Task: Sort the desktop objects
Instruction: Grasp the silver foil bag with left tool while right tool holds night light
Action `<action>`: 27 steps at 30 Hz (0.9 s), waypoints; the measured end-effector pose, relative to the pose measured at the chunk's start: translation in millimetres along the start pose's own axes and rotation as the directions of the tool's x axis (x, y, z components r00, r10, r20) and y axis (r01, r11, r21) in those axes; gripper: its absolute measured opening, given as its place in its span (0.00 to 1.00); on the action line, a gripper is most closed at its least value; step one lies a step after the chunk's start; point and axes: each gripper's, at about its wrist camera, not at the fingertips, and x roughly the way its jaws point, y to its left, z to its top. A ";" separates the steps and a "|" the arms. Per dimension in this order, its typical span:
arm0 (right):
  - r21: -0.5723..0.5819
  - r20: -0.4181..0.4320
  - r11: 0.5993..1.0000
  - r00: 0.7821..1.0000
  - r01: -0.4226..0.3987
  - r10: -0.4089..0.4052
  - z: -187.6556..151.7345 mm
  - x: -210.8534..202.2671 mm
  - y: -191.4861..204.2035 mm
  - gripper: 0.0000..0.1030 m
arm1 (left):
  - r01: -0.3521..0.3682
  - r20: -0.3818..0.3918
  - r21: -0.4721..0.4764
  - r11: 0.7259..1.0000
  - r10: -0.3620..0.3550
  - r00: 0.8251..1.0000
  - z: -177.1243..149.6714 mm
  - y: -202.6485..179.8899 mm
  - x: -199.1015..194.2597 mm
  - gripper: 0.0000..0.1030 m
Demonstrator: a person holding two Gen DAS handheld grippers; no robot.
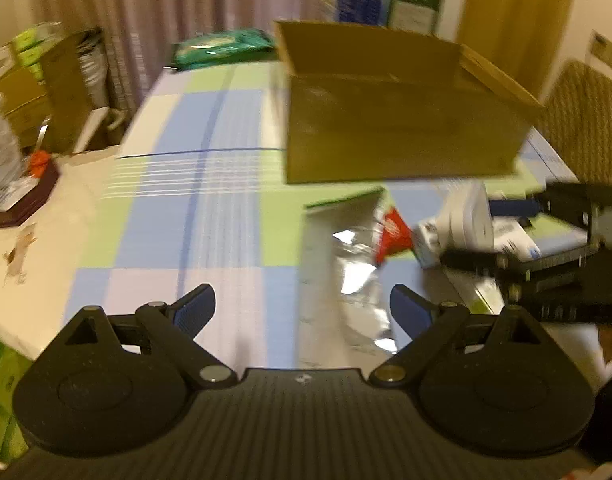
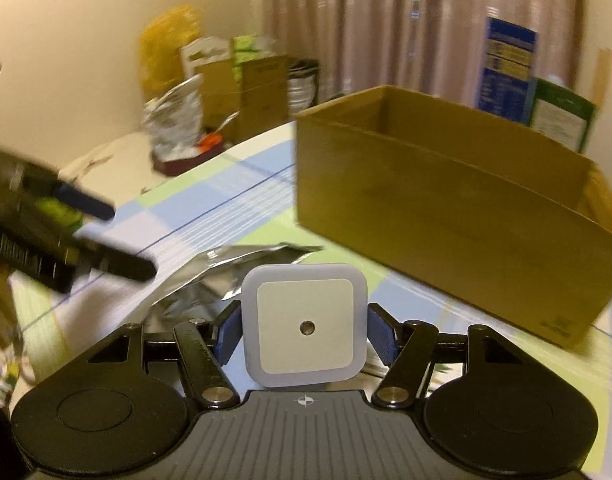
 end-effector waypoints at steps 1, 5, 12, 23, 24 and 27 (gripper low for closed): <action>0.014 0.001 1.000 1.000 0.011 -0.011 0.6 -1.7 -3.2 0.61 | 0.010 -0.016 0.023 1.000 -0.009 1.000 0.5 -4.8 4.9 0.89; 0.058 -0.003 0.998 0.999 0.034 -0.034 1.2 -2.3 -11.4 0.61 | 0.026 -0.071 0.097 0.995 -0.019 0.997 3.1 -18.9 24.8 0.89; 0.082 -0.006 0.996 0.999 0.037 -0.037 2.3 -7.3 -15.1 0.61 | 0.036 -0.179 0.162 0.986 -0.006 0.984 9.4 -29.2 58.8 0.78; 0.111 -0.018 0.994 1.000 0.024 -0.022 3.4 -5.2 -19.1 0.61 | 0.043 -0.261 0.136 0.990 -0.006 0.965 16.9 -20.8 92.6 0.56; 0.114 -0.020 0.993 1.000 0.023 -0.021 3.7 -5.0 -19.6 0.61 | 0.042 -0.259 0.137 0.990 -0.005 0.966 16.9 -20.5 92.4 0.53; 0.123 -0.025 0.992 1.000 0.019 -0.016 4.7 -4.3 -19.5 0.61 | 0.036 -0.251 0.127 0.991 -0.003 0.968 18.0 -19.0 91.0 0.39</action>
